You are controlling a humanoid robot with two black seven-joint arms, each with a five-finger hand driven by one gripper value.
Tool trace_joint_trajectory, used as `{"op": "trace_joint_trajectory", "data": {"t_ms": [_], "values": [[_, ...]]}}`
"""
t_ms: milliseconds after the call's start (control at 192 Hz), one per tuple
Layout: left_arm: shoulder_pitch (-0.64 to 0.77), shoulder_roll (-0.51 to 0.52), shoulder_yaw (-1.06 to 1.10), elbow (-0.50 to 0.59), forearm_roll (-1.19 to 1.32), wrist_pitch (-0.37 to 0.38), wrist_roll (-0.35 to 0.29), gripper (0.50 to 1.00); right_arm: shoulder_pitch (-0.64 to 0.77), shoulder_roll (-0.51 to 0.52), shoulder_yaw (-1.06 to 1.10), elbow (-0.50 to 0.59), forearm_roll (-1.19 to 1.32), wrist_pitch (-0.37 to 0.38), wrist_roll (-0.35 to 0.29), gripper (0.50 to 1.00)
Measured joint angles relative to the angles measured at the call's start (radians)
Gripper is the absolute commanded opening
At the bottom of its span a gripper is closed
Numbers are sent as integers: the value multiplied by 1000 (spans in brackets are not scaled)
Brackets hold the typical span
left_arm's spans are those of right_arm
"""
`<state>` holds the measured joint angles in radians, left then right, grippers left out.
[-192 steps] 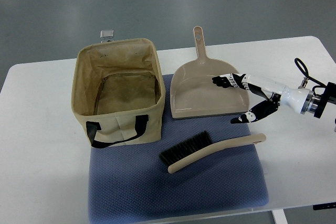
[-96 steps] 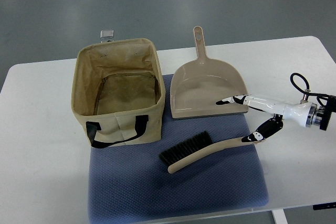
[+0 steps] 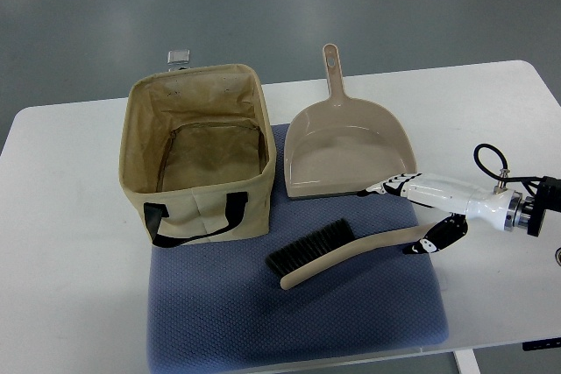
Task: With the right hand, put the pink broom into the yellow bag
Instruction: 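Close the right hand around the brush handle and lift it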
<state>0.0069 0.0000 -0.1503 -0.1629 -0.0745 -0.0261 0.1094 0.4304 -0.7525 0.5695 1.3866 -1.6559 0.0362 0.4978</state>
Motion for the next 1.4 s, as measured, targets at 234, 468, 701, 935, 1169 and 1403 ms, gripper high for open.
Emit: {"op": "trace_joint_trajectory", "data": {"t_ms": [234, 468, 701, 935, 1169, 1403], "values": [[0, 0, 0, 0, -1, 0, 0, 1000, -12, 5, -43, 0, -64, -61, -18, 799], [0, 0, 0, 0, -1, 0, 0, 1000, -14, 16, -50, -1, -86, -108, -73, 725], [0, 0, 0, 0, 0, 0, 0, 1000, -20, 22, -52, -1, -116, -111, -80, 697], [0, 0, 0, 0, 0, 0, 0, 1000, -29, 36, -60, 0, -133, -111, -80, 688], [0, 0, 0, 0, 0, 0, 0, 1000, -34, 46, -62, 0, -153, -112, -83, 500], [0, 0, 0, 0, 0, 0, 0, 1000, -35, 43, -60, -4, -153, -152, -103, 500]]}}
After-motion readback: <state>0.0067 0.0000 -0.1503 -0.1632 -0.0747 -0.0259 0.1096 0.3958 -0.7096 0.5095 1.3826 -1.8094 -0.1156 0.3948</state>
